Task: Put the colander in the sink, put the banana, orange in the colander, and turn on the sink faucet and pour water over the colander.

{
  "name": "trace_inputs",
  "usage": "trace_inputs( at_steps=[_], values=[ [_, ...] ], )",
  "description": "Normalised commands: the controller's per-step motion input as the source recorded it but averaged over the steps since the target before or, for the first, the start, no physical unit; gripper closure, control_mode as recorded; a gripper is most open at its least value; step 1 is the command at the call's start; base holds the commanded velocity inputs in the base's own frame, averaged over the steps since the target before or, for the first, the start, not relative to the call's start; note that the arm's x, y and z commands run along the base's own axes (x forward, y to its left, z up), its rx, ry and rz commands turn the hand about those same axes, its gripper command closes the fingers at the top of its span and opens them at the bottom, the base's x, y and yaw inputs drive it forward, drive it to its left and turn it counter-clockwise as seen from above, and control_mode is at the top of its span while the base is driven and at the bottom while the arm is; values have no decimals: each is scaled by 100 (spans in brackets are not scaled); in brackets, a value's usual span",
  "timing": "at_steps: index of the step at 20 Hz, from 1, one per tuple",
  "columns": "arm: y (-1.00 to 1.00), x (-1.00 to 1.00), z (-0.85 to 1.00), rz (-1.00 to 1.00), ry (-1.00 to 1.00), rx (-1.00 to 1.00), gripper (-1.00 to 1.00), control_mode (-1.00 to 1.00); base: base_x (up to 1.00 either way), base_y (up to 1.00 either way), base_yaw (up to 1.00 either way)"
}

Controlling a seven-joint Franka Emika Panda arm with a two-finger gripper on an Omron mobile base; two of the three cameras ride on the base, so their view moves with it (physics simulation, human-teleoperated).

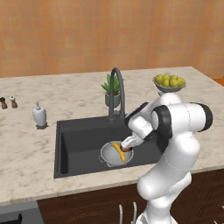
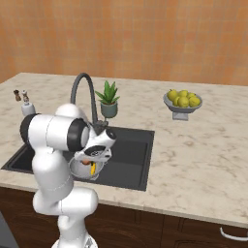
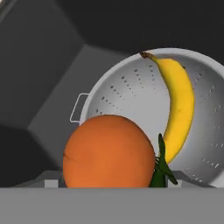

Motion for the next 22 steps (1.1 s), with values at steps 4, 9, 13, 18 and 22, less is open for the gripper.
trace_inputs(
  at_steps=[4,9,13,18,22],
  values=[
    [17,41,-39,2,4,7,100,-100,0,0,0],
    [27,62,-33,0,6,4,100,-100,0,0,0],
    [13,48,-34,0,5,0,100,-100,0,0,0],
    [1,30,-35,0,0,0,100,-100,0,0,0],
    [0,3,-23,0,0,0,-100,-100,0,0,0]
  ],
)
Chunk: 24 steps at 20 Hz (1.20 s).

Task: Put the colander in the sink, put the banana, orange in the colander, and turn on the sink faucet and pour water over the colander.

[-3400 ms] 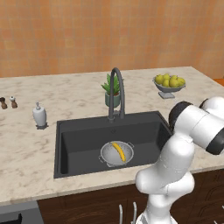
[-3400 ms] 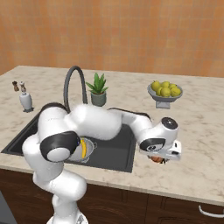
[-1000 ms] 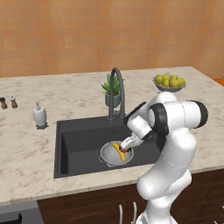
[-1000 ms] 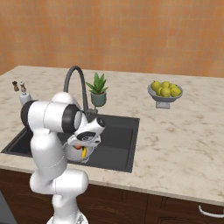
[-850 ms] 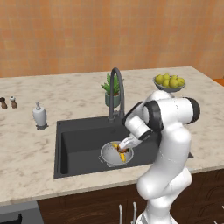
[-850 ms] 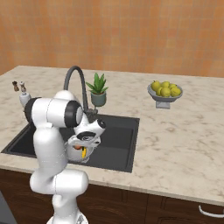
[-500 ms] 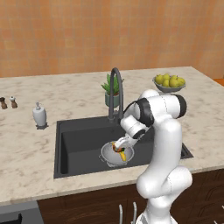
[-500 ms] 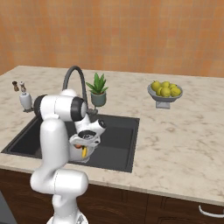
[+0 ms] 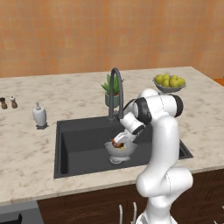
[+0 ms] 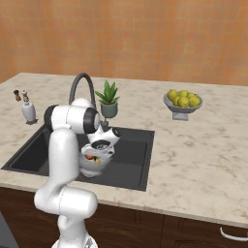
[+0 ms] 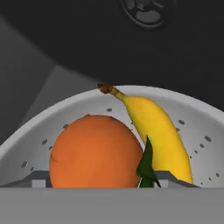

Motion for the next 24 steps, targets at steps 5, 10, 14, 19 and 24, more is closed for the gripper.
trace_inputs(
  at_steps=[5,10,14,19,24],
  values=[
    [0,-5,-2,3,0,0,-100,-100,0,0,0],
    [-4,-19,7,3,0,0,-100,-100,0,0,0],
    [-5,-16,26,1,0,0,-100,-100,0,0,0],
    [-10,-15,30,0,0,0,-100,-100,0,0,0],
    [-37,-30,36,0,-1,0,-100,-100,0,0,0]
  ],
)
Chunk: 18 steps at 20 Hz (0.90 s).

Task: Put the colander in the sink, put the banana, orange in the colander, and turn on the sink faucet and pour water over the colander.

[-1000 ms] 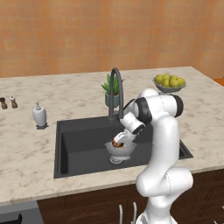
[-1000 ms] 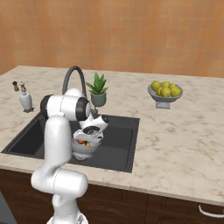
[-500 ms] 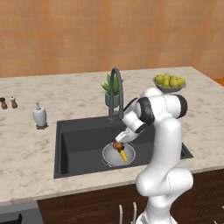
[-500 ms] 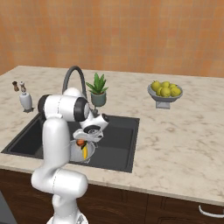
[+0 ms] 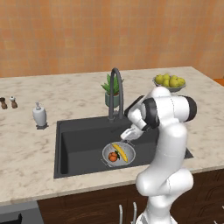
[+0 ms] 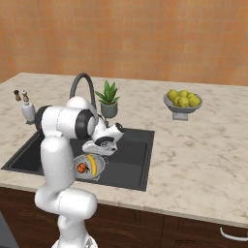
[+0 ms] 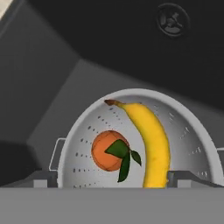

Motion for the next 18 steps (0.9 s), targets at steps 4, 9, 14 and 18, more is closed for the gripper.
trace_inputs(
  at_steps=[4,9,14,18],
  values=[
    [-66,-32,65,1,-1,5,-100,-100,0,0,0],
    [-38,-6,84,1,-7,16,-100,-100,0,0,0],
    [-17,6,65,0,-10,19,-100,-100,0,0,0],
    [-2,25,38,0,-8,19,-100,-100,0,0,0]
  ],
)
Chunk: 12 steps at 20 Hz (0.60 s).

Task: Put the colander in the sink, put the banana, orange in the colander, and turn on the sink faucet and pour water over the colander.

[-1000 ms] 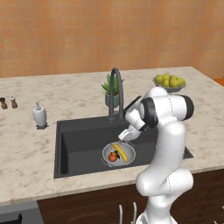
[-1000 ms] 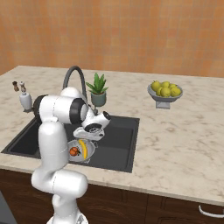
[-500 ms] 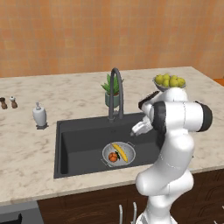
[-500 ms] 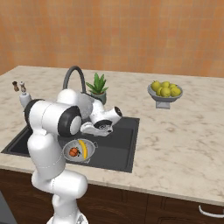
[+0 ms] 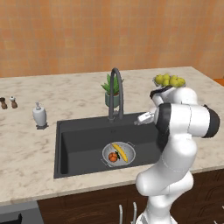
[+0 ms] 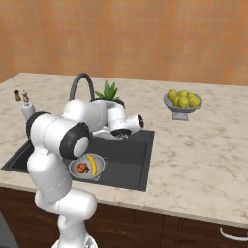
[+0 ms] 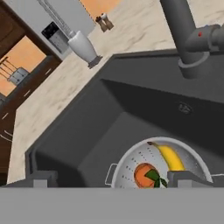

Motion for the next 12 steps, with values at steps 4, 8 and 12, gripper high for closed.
trace_inputs(
  at_steps=[4,8,12],
  values=[
    [0,34,28,0,-7,20,-100,-100,0,0,0],
    [0,38,26,0,-7,17,-100,-100,0,0,0],
    [1,31,23,-1,-13,9,-100,-100,0,0,0]
  ],
)
